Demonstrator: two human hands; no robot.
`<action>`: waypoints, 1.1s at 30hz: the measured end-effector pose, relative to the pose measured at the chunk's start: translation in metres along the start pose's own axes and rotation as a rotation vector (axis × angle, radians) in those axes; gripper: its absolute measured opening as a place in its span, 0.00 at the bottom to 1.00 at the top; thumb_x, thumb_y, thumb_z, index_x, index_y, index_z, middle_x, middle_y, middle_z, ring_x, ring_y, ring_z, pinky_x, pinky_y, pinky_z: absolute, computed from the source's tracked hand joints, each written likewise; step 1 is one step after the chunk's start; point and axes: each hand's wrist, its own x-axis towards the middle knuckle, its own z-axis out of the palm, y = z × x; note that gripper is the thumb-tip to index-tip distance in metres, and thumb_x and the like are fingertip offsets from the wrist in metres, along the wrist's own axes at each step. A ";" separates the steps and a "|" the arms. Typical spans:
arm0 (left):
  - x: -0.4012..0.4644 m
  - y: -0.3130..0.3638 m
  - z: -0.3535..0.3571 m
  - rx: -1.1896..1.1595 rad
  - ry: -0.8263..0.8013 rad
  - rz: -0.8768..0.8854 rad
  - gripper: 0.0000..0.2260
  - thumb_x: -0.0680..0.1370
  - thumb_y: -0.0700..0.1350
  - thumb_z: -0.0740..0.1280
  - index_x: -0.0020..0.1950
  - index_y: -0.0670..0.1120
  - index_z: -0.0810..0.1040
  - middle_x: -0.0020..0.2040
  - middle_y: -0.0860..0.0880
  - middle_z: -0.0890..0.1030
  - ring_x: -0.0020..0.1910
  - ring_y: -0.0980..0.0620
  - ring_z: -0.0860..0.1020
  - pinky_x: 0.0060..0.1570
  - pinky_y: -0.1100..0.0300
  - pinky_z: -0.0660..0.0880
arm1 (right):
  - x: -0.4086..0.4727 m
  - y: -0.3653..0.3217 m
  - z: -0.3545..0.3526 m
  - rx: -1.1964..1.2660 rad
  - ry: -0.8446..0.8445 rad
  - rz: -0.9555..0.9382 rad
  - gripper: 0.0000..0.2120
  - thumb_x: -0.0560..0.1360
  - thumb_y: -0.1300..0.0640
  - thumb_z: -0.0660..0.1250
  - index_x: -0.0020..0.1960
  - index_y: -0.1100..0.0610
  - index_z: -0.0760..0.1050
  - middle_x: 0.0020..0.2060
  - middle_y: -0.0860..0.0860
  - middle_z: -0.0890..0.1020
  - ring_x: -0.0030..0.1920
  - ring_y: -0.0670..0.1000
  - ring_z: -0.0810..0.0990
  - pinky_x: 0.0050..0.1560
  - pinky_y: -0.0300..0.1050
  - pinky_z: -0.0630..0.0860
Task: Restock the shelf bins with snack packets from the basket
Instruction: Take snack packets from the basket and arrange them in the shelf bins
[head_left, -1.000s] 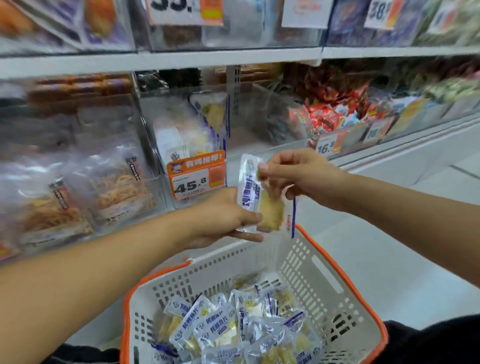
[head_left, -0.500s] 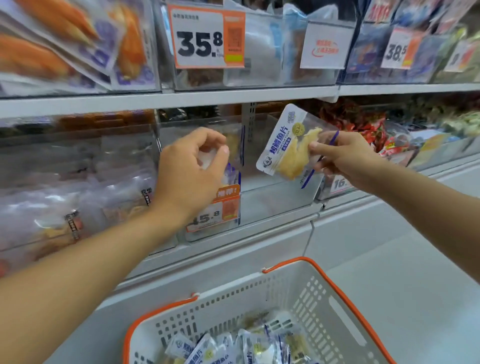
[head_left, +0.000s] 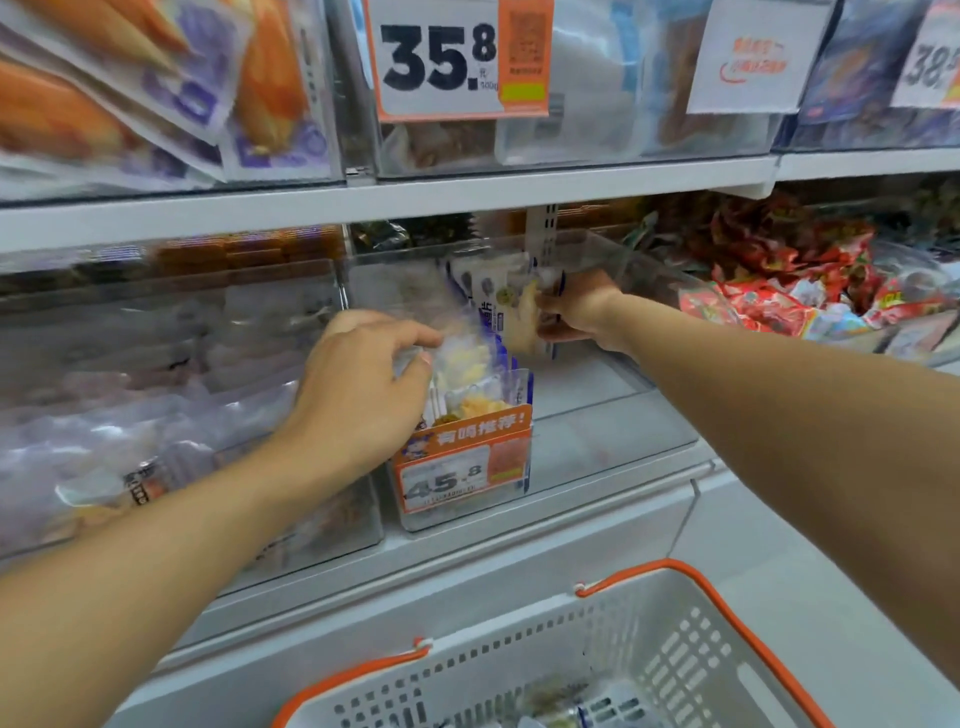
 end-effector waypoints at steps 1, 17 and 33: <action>0.001 -0.001 0.000 -0.003 0.003 -0.003 0.12 0.81 0.45 0.64 0.62 0.54 0.80 0.54 0.55 0.71 0.66 0.56 0.65 0.58 0.66 0.58 | 0.003 -0.001 0.005 -0.007 -0.004 -0.001 0.04 0.77 0.61 0.70 0.50 0.57 0.75 0.48 0.56 0.81 0.49 0.57 0.84 0.50 0.55 0.83; 0.002 -0.002 0.000 -0.061 -0.037 -0.027 0.13 0.82 0.46 0.62 0.64 0.55 0.79 0.57 0.54 0.68 0.68 0.56 0.62 0.58 0.65 0.57 | 0.009 -0.004 0.028 -0.299 -0.019 0.001 0.13 0.79 0.49 0.68 0.56 0.56 0.70 0.51 0.55 0.80 0.48 0.55 0.82 0.50 0.50 0.82; -0.088 0.053 0.028 0.022 -0.813 0.655 0.09 0.80 0.54 0.66 0.56 0.52 0.80 0.41 0.56 0.81 0.39 0.59 0.77 0.39 0.69 0.70 | -0.216 0.171 -0.019 -0.800 -0.149 -0.553 0.22 0.79 0.46 0.62 0.30 0.56 0.68 0.25 0.53 0.71 0.27 0.50 0.69 0.34 0.51 0.67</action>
